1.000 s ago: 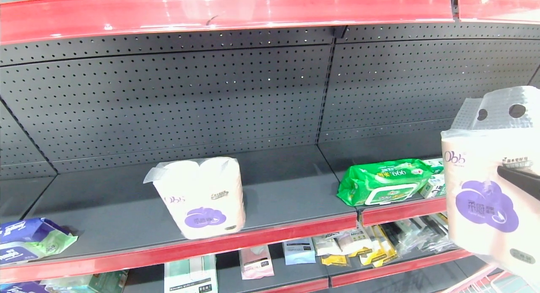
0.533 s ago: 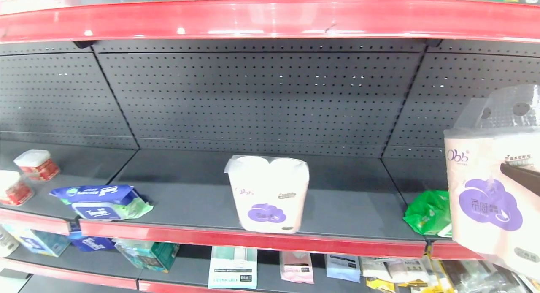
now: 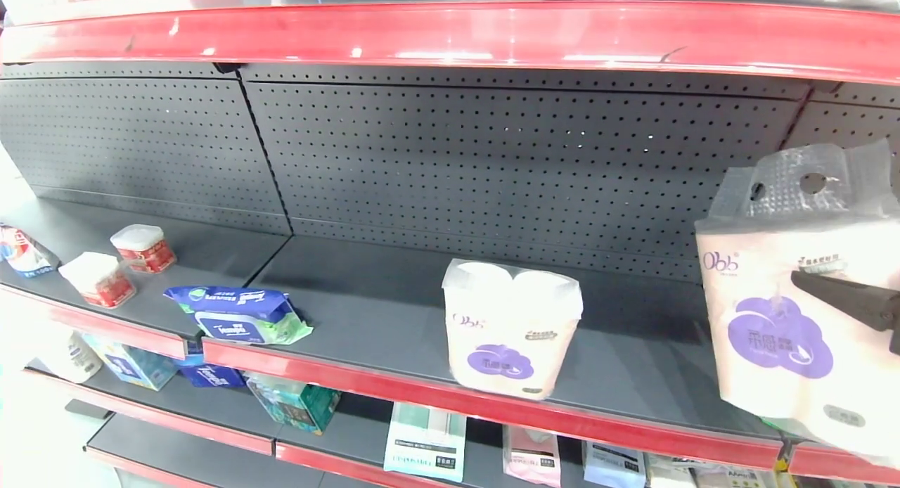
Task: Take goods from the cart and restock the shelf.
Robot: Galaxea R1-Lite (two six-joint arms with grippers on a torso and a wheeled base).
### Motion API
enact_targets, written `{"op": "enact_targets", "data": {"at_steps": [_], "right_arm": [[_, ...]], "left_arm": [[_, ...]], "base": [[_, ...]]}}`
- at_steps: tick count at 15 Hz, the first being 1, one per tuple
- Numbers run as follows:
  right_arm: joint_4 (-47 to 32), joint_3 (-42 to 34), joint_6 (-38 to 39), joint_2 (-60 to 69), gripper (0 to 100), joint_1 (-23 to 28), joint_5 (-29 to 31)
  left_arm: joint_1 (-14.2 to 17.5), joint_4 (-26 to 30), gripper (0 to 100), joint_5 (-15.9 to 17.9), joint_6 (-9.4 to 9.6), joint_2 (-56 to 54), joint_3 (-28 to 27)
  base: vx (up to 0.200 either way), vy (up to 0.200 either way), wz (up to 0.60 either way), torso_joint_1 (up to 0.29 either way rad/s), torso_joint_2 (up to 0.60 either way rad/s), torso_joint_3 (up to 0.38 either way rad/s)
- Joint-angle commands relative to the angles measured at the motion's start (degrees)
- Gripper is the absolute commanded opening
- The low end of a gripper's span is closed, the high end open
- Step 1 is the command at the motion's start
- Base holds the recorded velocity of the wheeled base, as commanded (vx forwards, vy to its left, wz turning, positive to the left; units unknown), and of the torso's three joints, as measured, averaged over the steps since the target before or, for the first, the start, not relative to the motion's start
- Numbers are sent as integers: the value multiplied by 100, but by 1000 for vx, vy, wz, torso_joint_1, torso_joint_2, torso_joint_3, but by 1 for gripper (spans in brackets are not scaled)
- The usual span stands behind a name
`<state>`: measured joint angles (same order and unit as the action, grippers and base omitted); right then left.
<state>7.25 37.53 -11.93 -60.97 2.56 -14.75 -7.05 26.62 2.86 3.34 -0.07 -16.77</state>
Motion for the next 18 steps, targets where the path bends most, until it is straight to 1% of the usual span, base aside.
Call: {"op": "enact_targets", "data": {"at_steps": [1, 2, 3, 4, 5, 6, 7, 8, 9, 10, 11, 12, 13, 14, 15, 16, 17, 18], "right_arm": [[760, 17, 7, -900, 0, -230, -309], [1182, 26, 7, -1251, 0, -265, -467], [1454, 52, -11, -1629, 0, -274, -634], [1472, 79, -37, -1840, 0, -344, -652], [1481, 87, -28, -1954, 0, -449, -652], [1490, 131, -37, -2025, 0, -476, -652], [1490, 175, -37, -2069, 0, -485, -652], [1490, 193, -37, -2086, 0, -511, -652], [1490, 184, -37, -2086, 0, -511, -661], [1490, 166, -37, -2086, 0, -520, -661], [1481, 175, -37, -2086, 0, -520, -661], [1481, 166, -37, -2095, 0, -520, -661], [1481, 166, -37, -2095, 0, -520, -661], [1481, 158, -46, -2112, 0, -528, -661], [1490, 149, -55, -2130, 0, -528, -661], [1490, 149, -55, -2130, 0, -528, -661], [1490, 131, -55, -2130, 0, -520, -661], [1490, 131, -55, -2130, 0, -520, -661]], "left_arm": [[1, -17, 100, 21, -35, 7, 8], [10, -70, 100, -14, -123, 7, -1], [45, -175, 100, -128, -299, 7, -28], [168, -272, 100, -374, -325, 7, -63], [450, -421, 100, -436, -378, 183, -72], [942, -597, 100, -453, -422, 412, -72], [1496, -632, 100, -427, -413, 526, -72], [1838, -615, 100, -374, -396, 482, -10], [2067, -606, 100, -366, -387, 420, 131], [2164, -615, 100, -374, -369, 201, 350], [2181, -615, 100, -357, -334, 7, 500], [2181, -782, 100, -313, -369, 7, 605], [2181, -1502, 100, -163, -334, 16, 930], [2181, -2504, 100, -119, -316, 16, 1387], [2181, -3102, 100, -137, -299, 16, 1677], [2181, -3040, 100, -128, -325, 16, 1677], [2172, -2847, 100, -76, -457, 25, 1625], [2172, -2847, 100, -76, -457, 25, 1625]], "base": [[0, 0, 0, 0, 0, 0], [0, 0, 0, 0, 0, 0], [0, 0, 0, 0, 0, 0], [0, 0, 0, 0, 0, 0], [0, 0, 0, 0, 0, 0], [0, 0, 0, 0, 0, 0], [0, 0, 0, 0, 0, 0], [0, 0, 0, 0, 0, 0], [0, 0, 0, 0, 0, 0], [0, 0, 0, 0, 0, 0], [0, 0, 0, 0, 0, 0], [0, 0, 0, 0, 0, 0], [0, 0, 0, 0, 0, 0], [0, 0, 0, 0, 0, 0], [0, 0, 0, 0, 0, 0], [0, 0, 0, 0, 0, 0], [0, 0, 0, 0, 0, 0], [0, 0, 0, 0, 0, 0]]}}
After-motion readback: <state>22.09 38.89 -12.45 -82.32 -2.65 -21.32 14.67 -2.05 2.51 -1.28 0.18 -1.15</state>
